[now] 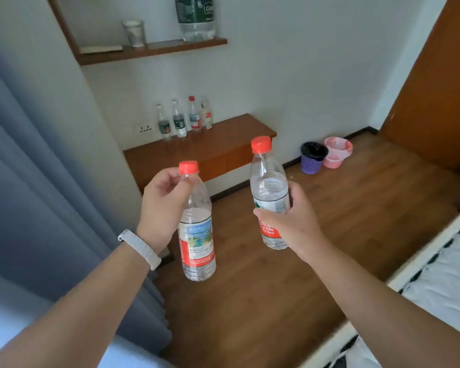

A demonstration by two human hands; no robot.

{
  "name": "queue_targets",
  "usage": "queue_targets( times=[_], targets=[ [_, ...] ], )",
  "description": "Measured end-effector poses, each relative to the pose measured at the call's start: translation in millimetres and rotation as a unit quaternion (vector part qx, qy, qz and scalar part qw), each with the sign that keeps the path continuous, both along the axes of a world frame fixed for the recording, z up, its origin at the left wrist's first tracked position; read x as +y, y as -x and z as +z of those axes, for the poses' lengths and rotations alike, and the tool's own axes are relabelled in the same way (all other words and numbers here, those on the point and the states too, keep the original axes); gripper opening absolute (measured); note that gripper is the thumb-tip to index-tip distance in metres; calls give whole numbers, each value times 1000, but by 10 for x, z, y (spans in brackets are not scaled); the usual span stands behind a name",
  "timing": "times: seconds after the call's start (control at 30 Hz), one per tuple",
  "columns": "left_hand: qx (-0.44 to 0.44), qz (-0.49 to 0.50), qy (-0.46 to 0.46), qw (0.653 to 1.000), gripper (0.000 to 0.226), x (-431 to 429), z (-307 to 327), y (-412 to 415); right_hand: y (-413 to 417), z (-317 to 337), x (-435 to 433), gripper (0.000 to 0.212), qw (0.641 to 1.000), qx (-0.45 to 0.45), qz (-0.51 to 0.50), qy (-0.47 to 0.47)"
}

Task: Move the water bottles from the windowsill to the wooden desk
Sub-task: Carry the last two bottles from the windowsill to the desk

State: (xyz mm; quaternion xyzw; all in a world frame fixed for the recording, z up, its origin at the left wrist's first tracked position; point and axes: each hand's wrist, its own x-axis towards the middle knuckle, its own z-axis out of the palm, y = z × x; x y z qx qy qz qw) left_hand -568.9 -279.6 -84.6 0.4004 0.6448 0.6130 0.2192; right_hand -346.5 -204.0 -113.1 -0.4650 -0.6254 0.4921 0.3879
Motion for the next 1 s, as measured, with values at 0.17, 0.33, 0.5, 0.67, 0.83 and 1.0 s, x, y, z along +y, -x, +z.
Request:
queue_targets(
  times=[0.17,0.33,0.5,0.67,0.83,1.0],
  targets=[
    [7,-46,-2,999,11,408,12,485,406,101,193,63,998,-24,-53,-18],
    [7,-77,0,997,16,741,30,770,673,154,351,59,997,-42,-60,-33],
    [6,-97,11,995,19,1100,-1,968,821,136,599,60,995,-53,-77,-38],
    [-2,-107,20,994,19,1452,-52,1101,973,50,988,65,994,-49,-92,-21],
    [4,-90,23,996,17,1989,-91,1209,1110,5,1571,65,996,-52,-75,-17],
    [-4,-73,36,997,16,2706,-67,1083,1076,42,2340,65,997,-47,-54,-19]
  ],
)
